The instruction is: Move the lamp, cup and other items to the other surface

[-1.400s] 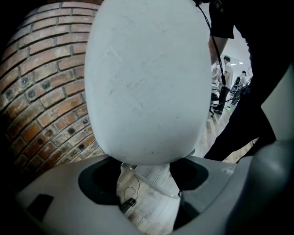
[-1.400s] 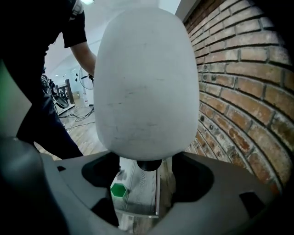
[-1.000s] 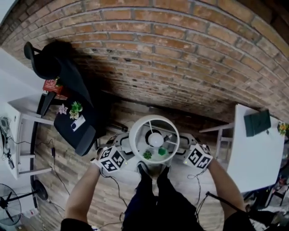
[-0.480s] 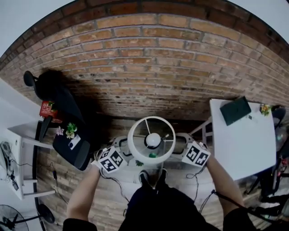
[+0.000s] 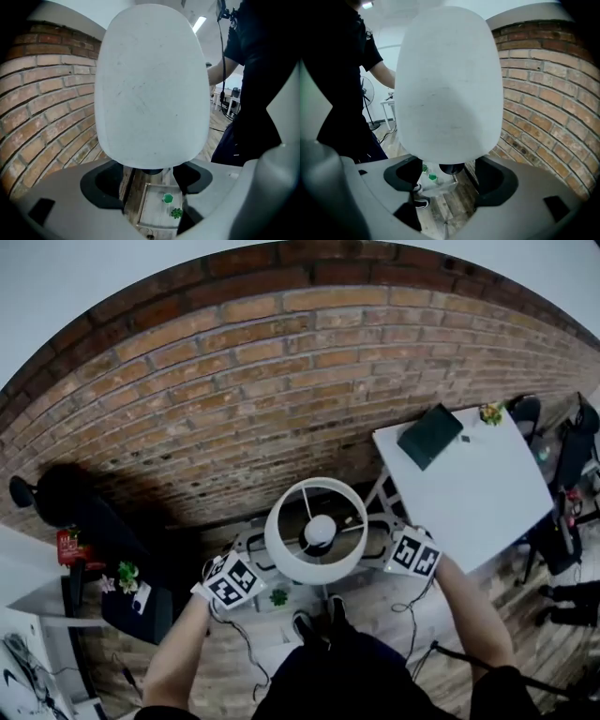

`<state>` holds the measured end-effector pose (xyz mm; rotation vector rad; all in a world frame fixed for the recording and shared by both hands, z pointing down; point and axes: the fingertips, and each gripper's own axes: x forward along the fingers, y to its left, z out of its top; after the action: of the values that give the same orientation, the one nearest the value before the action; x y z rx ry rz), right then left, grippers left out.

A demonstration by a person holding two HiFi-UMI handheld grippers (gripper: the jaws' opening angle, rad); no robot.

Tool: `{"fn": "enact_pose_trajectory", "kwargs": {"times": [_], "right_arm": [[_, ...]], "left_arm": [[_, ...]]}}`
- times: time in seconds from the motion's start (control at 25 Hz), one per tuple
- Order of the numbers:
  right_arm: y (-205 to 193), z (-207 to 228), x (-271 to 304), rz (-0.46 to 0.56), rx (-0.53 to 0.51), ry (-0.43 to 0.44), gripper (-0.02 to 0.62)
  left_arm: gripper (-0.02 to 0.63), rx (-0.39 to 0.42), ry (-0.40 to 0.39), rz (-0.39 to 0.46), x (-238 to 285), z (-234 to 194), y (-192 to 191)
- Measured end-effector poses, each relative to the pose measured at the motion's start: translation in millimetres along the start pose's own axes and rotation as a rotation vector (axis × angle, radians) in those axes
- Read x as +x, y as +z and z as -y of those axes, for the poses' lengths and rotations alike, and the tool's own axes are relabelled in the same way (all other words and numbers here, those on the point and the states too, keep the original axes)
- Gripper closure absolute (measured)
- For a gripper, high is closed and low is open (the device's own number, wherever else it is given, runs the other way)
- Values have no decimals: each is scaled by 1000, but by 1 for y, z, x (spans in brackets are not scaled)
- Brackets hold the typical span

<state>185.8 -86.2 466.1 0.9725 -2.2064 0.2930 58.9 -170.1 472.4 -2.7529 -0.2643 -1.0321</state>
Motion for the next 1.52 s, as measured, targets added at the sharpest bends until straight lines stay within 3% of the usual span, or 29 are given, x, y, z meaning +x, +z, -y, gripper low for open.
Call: {"fn": "enact_pose_trajectory", "kwargs": {"times": [0.32,0.52,0.88,1.24,1.52], "right_arm": [[-35,14,-73,-5,119,-130,238],[-62,39,-131,30,134,-195,238],[-146,76,-231,14,197,-262,238],[-239,95,-301,-16,255,-307,238],[-286,112,-331,-33,273,-333,238]], "left_arm": [[284,102,-86,45,47,6,72],[284,168,-103,54,89,6,133],[284,213,-134,93,183,34,238],[284,241,-187,95,280,73,300],[284,263,-184,72,331,86,328]]}}
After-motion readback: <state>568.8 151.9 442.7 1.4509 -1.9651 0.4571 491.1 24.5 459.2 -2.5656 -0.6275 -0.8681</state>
